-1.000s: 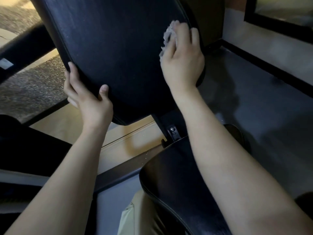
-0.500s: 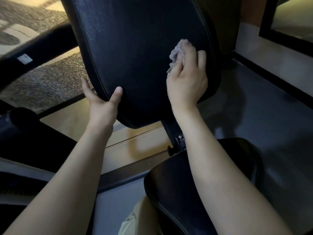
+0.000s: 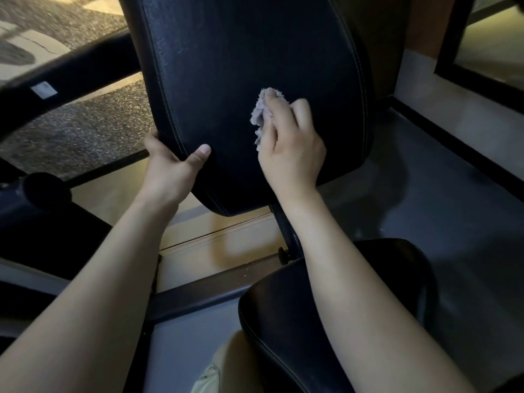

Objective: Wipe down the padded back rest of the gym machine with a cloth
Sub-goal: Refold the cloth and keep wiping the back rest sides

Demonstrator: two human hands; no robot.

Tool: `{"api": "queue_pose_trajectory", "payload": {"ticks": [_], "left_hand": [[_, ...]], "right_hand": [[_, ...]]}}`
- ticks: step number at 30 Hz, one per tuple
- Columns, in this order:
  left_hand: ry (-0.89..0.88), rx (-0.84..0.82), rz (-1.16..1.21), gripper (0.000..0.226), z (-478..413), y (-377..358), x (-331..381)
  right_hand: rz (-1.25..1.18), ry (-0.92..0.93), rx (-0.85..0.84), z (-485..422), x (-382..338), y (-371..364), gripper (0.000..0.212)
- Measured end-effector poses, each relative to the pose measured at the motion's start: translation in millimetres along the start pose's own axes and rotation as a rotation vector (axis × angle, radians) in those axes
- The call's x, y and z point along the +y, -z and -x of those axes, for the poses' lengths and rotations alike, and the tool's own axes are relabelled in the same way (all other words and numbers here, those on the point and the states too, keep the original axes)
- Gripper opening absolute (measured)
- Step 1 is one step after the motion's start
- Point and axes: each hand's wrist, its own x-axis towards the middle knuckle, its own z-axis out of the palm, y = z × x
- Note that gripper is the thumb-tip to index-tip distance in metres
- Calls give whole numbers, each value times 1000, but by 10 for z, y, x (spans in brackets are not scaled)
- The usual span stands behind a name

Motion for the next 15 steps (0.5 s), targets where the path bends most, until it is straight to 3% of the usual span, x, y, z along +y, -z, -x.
{"api": "queue_pose_trajectory", "payload": {"ticks": [7, 12, 15], "left_hand": [[27, -60, -20, 50, -52, 40, 37], [41, -70, -20, 50, -44, 50, 55], [36, -57, -40, 51, -21, 62, 64]], "right_hand": [[100, -224, 162, -506, 187, 206, 35], [171, 64, -88, -342, 151, 251, 41], [199, -100, 26, -590, 316, 335, 37]]}}
